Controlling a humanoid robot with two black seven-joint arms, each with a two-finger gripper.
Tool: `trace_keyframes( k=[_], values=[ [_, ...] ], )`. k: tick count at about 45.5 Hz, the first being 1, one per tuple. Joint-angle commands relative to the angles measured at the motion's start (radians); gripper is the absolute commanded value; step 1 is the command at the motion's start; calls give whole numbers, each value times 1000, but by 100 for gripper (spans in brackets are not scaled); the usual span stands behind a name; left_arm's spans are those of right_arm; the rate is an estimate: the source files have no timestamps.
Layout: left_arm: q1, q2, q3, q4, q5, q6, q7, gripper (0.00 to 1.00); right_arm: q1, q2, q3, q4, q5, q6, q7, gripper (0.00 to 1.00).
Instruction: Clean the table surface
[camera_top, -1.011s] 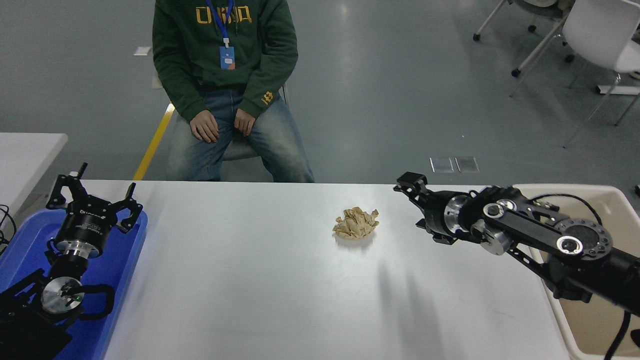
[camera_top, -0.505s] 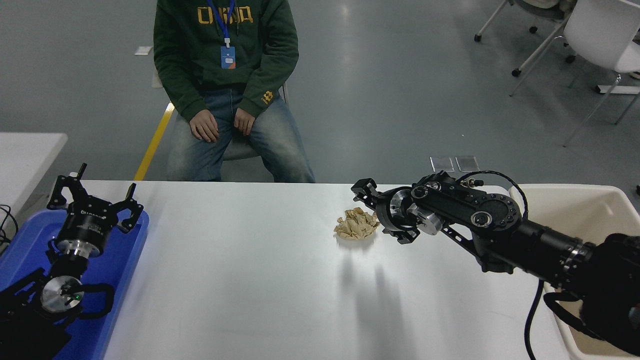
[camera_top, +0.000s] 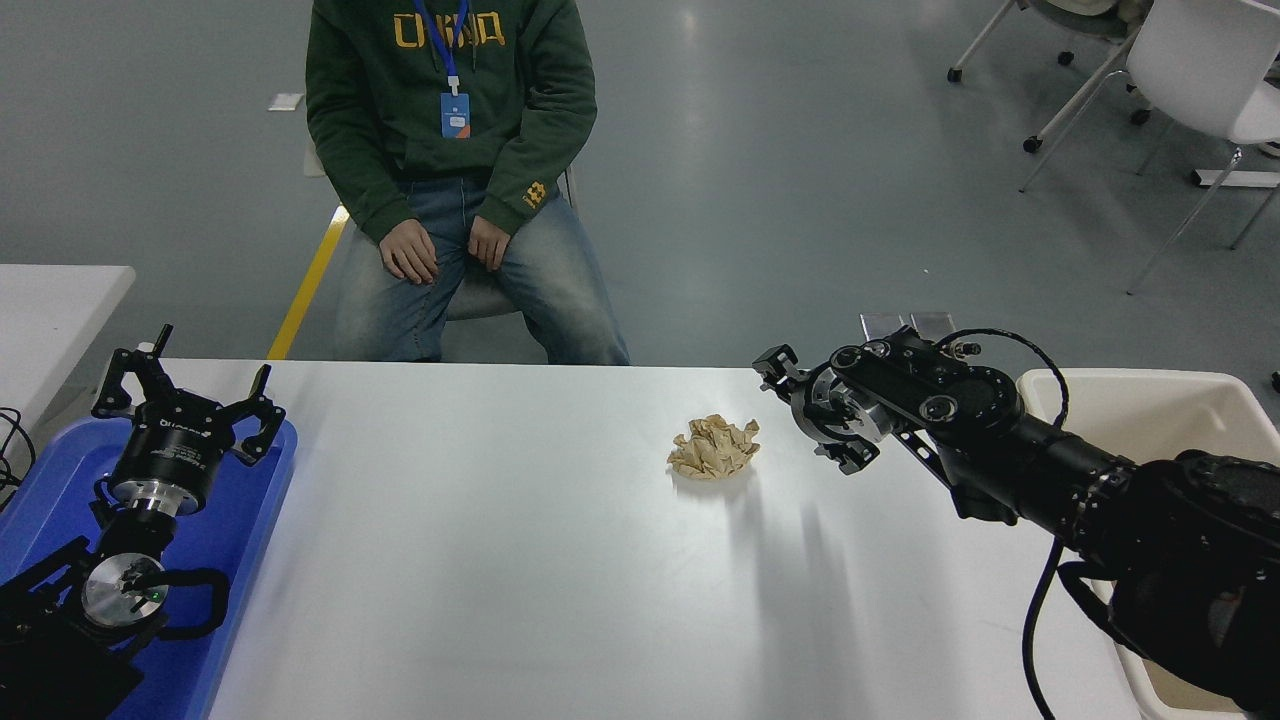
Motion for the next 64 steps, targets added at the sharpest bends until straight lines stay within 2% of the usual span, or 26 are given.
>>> trace_keyframes(
  k=[1,6,14,39,49,64],
  values=[
    [0,0,0,0,0,-1,0,100,-2,4,-28,3,24,40,200,100],
    [0,0,0,0,0,0,0,100,-2,4,-111,-5,24,41,262,100],
    [0,1,0,0,0,-1,0,100,-32,4,-229,0,25,56,268,100],
    [0,1,0,0,0,0,0,100,-75,4,-242,26,25,49,303,100],
    [0,1,0,0,0,0,0,100,-75,4,-240,27,25,49,338,98],
    [0,0,0,0,0,0,0,100,-100,4,-292,24,8,47,340,95]
  ],
)
